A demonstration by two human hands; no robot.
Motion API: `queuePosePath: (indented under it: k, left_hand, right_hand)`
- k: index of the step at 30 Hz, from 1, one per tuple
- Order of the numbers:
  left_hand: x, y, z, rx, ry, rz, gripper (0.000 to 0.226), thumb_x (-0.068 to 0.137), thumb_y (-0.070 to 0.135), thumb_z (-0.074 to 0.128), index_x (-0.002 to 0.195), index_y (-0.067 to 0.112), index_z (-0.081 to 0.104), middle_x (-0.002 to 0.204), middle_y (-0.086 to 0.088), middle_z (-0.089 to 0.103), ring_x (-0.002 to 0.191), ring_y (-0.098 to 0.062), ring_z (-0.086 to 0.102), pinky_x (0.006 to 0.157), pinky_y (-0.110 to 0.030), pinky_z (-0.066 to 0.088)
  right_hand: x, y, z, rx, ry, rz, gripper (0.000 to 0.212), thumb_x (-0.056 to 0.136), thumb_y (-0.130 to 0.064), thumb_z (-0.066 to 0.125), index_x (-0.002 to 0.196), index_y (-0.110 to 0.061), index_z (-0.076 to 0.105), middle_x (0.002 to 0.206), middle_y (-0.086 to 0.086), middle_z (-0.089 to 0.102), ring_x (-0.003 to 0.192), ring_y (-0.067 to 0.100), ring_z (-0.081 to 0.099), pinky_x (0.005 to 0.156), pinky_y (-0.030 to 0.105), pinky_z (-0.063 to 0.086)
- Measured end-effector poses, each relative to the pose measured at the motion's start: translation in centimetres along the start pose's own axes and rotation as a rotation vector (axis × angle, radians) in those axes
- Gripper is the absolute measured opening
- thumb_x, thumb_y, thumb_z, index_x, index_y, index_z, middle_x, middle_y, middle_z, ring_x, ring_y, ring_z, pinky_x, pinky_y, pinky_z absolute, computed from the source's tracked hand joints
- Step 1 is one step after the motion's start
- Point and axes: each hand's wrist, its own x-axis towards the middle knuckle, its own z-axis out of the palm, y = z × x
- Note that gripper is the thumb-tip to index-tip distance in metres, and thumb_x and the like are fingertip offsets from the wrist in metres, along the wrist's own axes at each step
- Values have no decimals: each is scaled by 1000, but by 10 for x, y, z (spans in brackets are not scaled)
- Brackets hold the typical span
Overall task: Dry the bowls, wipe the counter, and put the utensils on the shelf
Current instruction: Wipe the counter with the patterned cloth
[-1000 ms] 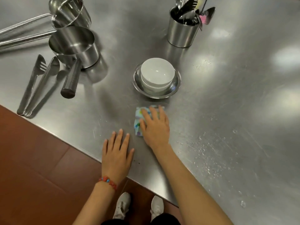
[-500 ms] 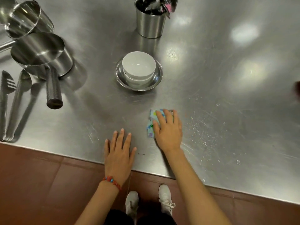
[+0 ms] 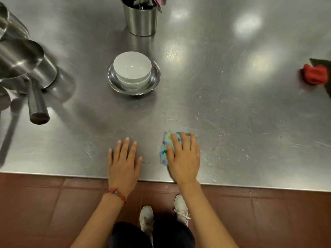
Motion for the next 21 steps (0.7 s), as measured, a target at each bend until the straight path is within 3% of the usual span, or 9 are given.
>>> queuePosePath:
  k: [5,7,11,13,16,18,21]
  left_hand:
    - [-1,-1,2,-10,3,7,57,85,36,28,122,2,55,133,-23,50,124,-43,44,99,-61,33]
    - [-1,-2,3,-22,-4,-2,59,85,38,26,124,3,54,136,-22,47,127,-42,40,102,-61,30]
    - [-1,16,3,-22,-2,69,55,85,35,30,122,4,55,133,-22,50,124,-43,43,99,-62,33]
    - [0,35,6,-21,-9,152,52,84,32,33,119,3,58,129,-22,54,120,-44,47,96,-63,36]
    - [4,64,14,-10,-28,266,46,83,29,40,116,4,60,126,-22,57,117,-43,51,92,-64,38]
    - [9,79,19,-6,-2,301,40,82,25,54,116,5,61,125,-21,58,117,-43,51,92,-64,36]
    - [19,96,25,-34,-9,293,46,75,15,72,118,4,59,127,-23,56,118,-44,49,95,-65,33]
  right_hand:
    - [-21,-4,1,-37,-52,-263,40,91,-40,38,124,-26,55,132,2,56,127,31,45,100,42,41]
    - [-21,28,-6,-45,-32,-173,40,92,-39,38,125,-24,54,134,4,54,130,32,42,102,44,40]
    - [-20,75,-24,21,48,224,42,91,-34,42,128,-17,54,139,10,48,134,38,33,105,50,33]
    - [-26,65,-24,-19,77,199,41,91,-34,43,124,-16,57,134,11,53,129,41,40,101,51,37]
    - [-43,62,-25,-62,30,-45,42,91,-38,37,123,-20,58,131,7,57,126,36,46,97,46,42]
    - [-38,85,-30,-68,-14,-114,41,93,-39,36,126,-21,55,134,5,54,128,32,43,100,43,40]
    - [-18,125,-40,-31,14,136,38,94,-32,46,129,-19,52,139,9,48,133,35,34,106,45,32]
